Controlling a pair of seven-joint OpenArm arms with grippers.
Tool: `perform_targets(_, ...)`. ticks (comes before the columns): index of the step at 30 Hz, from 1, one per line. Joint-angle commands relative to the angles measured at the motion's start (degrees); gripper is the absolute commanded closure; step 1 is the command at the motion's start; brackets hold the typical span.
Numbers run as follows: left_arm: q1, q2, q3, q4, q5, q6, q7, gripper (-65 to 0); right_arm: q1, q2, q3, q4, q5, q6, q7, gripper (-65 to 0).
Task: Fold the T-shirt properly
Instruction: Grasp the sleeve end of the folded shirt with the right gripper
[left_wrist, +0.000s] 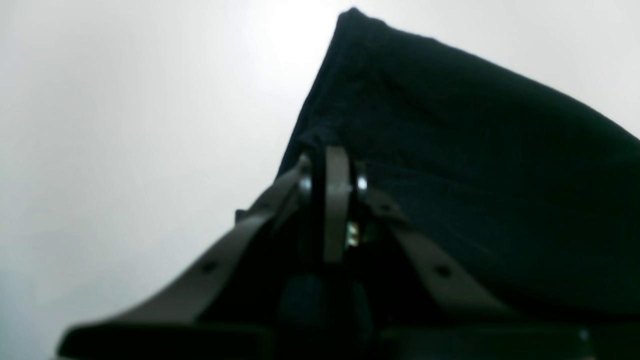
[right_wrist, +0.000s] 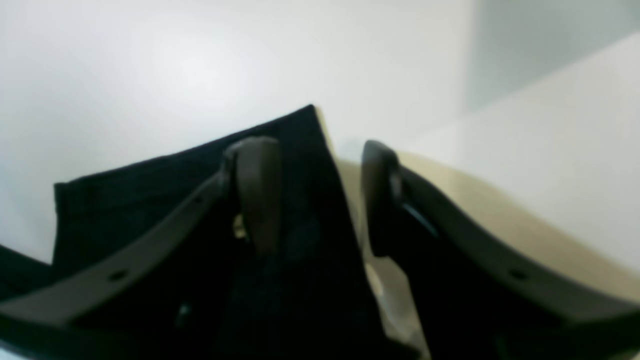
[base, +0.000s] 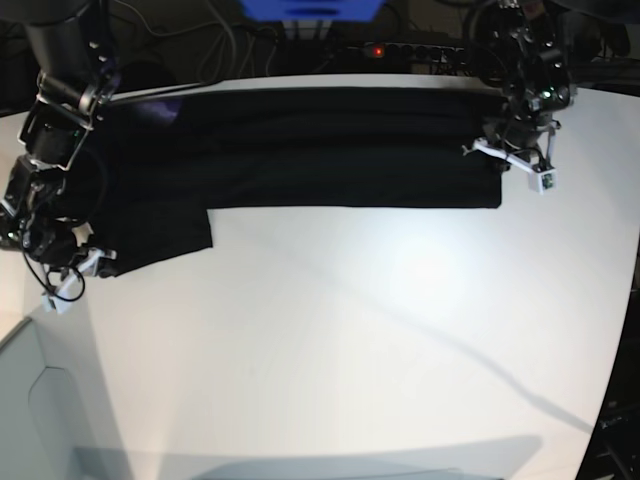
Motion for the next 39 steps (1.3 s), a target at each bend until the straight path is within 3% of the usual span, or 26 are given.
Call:
perform_targets(1, 0.1, -0.6, -0.3, 1.2, -0.4, 0.2, -0.6, -0.5, 1.3, 0.9, 0.2, 0.9, 0.8, 0.1, 2.1, -27.3)
perform_targets(7, 0.2, -0.6, -0.3, 1.2, -0.4, 0.2, -0.6, -0.5, -0.3, 0.7, 0.2, 0.9, 0.7, 0.1, 5.2, -27.2)
perform_targets(22, 0.2, -0.6, -0.3, 1.3, -0.4, 0.2, -0.6, -0.5, -3.3, -2.3, -0.4, 0.9, 0.7, 0.1, 5.0, -27.0)
perform_targets(24, 0.2, -0.6, -0.3, 1.3, -0.4, 0.2, -0.6, -0.5, -3.3, -2.8, -0.4, 0.9, 0.7, 0.1, 5.0, -24.1)
perform_targets(29, 0.2, -0.6, -0.3, 1.3, -0.4, 0.2, -0.6, -0.5, -3.1, -2.7, -2.5, 0.9, 0.7, 0.1, 4.9, -1.4)
perform_targets(39, 0.1, -0.6, -0.3, 1.3, -0.4, 0.2, -0.6, -0.5, -2.7, -2.6, -3.7, 3.5, 1.0, 0.1, 4.6, 0.0)
